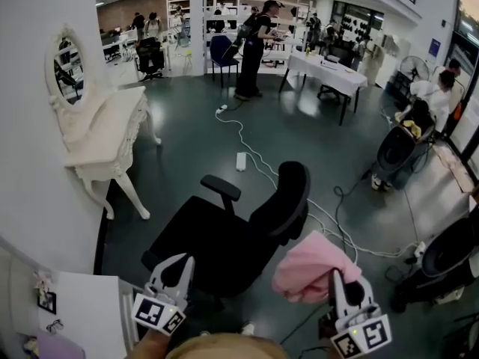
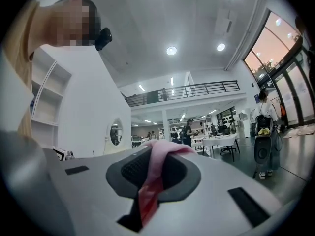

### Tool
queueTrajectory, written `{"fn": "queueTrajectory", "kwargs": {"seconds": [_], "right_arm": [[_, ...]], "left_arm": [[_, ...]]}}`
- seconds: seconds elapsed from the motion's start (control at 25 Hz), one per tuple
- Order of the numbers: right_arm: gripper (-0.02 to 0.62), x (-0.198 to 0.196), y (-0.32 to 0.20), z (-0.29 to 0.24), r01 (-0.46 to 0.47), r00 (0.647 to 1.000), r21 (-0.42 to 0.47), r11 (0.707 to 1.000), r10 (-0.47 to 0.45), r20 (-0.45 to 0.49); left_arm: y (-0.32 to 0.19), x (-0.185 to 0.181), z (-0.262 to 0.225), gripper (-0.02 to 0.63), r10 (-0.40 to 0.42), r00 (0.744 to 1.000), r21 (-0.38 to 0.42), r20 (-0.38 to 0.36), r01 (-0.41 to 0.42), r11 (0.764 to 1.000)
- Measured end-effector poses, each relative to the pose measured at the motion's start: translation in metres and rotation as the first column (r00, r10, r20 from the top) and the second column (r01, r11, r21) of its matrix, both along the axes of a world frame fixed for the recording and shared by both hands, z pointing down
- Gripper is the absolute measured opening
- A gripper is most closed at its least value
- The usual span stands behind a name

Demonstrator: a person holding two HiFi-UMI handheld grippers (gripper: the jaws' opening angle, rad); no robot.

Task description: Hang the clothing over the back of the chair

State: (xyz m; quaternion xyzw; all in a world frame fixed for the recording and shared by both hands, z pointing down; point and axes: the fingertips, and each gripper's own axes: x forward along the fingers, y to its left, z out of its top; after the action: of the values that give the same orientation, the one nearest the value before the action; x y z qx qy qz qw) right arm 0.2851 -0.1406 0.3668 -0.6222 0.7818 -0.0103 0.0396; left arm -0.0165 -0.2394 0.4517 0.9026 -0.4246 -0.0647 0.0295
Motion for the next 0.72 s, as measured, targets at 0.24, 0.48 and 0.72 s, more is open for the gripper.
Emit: {"fn": "queueTrajectory", "kwargs": {"seconds": [0.24, 0.48, 0.72], "right_arm": [[0.038, 0.006, -0.017, -0.044, 0.022, 1.0, 0.068, 0.997, -0.022, 0.003], [0.04, -0.011, -0.041, -0.116, 0.123, 0.991, 0.177, 0.977, -0.11, -0.08], [0.04, -0.044, -0.081, -0.17, 0.207, 0.96, 0.22, 0.953, -0.154, -0.236]], "left_arm": [[-0.004, -0.006, 0.001, 0.003, -0.018, 1.0, -0.015, 0.022, 0.018, 1.0], [0.003, -0.034, -0.004, 0.003, -0.051, 0.999, -0.016, 0.007, 0.051, 0.999], [0.011, -0.053, -0.006, 0.003, -0.062, 0.998, -0.007, -0.016, 0.062, 0.998]]}}
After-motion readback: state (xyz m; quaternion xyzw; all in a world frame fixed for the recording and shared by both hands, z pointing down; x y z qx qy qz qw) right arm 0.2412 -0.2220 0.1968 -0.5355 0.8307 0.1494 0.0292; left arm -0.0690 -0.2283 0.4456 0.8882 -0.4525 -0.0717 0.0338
